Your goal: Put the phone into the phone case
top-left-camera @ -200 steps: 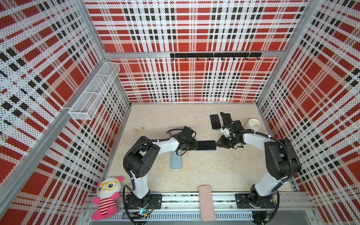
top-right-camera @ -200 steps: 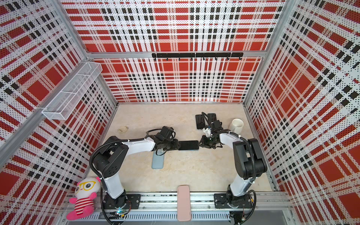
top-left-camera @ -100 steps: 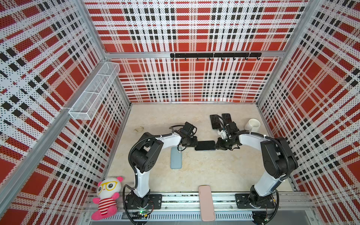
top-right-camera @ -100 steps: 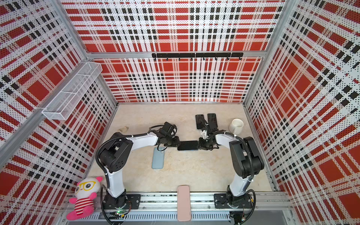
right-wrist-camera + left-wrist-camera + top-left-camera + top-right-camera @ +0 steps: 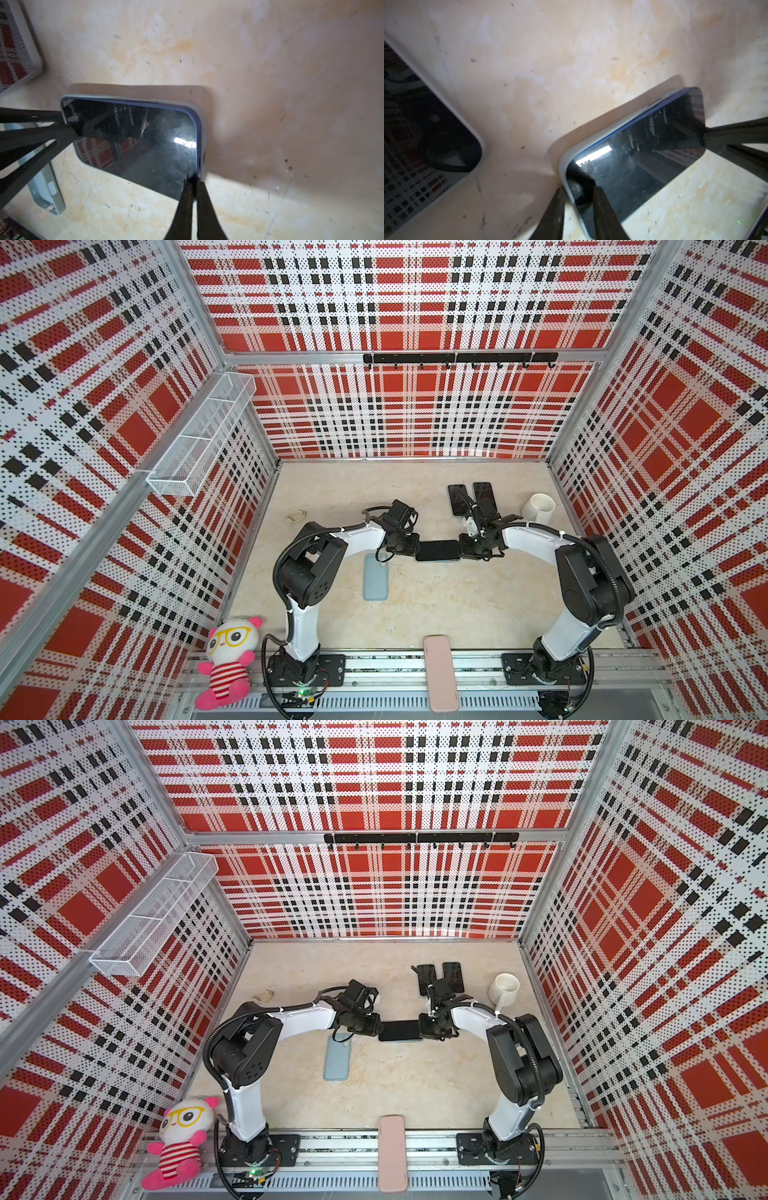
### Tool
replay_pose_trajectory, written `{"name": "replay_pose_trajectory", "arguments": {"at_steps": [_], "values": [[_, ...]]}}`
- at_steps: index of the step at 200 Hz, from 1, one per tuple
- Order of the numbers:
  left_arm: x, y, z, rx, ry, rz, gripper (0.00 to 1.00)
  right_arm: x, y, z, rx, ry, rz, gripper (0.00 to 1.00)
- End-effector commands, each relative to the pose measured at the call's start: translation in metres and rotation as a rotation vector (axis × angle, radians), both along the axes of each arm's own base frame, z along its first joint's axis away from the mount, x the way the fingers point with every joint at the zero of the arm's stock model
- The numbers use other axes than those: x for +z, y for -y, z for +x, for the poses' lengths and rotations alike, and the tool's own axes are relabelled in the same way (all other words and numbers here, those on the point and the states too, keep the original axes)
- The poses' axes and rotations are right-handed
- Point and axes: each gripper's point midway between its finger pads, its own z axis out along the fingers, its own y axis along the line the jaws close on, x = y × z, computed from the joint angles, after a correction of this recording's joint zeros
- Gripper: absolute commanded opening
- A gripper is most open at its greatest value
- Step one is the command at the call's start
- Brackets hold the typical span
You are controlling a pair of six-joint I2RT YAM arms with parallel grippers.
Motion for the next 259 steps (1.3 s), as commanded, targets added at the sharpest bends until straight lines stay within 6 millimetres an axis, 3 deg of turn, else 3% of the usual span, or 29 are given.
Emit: {"name": "replay_pose_trajectory", "arguments": {"at_steps": [1,79,119,186,259], "values": [[-0.024,-0.016,-0.029,-0.046,-0.099,0.061,0.27,-0.036,0.009,-0.038,0.002,-0.144,-0.13,0.07],[-0.025,-0.019,-0.031,-0.066,-0.093,0.057,0.24,-0.053,-0.011,-0.052,0.01,-0.193,-0.119,0.06],[-0.029,-0.022,-0.039,-0.091,-0.07,0.088,0.24,-0.048,-0.013,-0.049,0.052,-0.153,-0.171,0.05],[-0.026,-0.023,-0.03,-0.068,-0.054,0.092,0.24,-0.048,-0.014,-0.041,0.05,-0.131,-0.197,0.04],[-0.028,-0.025,-0.028,-0.061,-0.055,0.096,0.24,-0.094,-0.022,-0.068,0.076,-0.256,-0.204,0.04]]}}
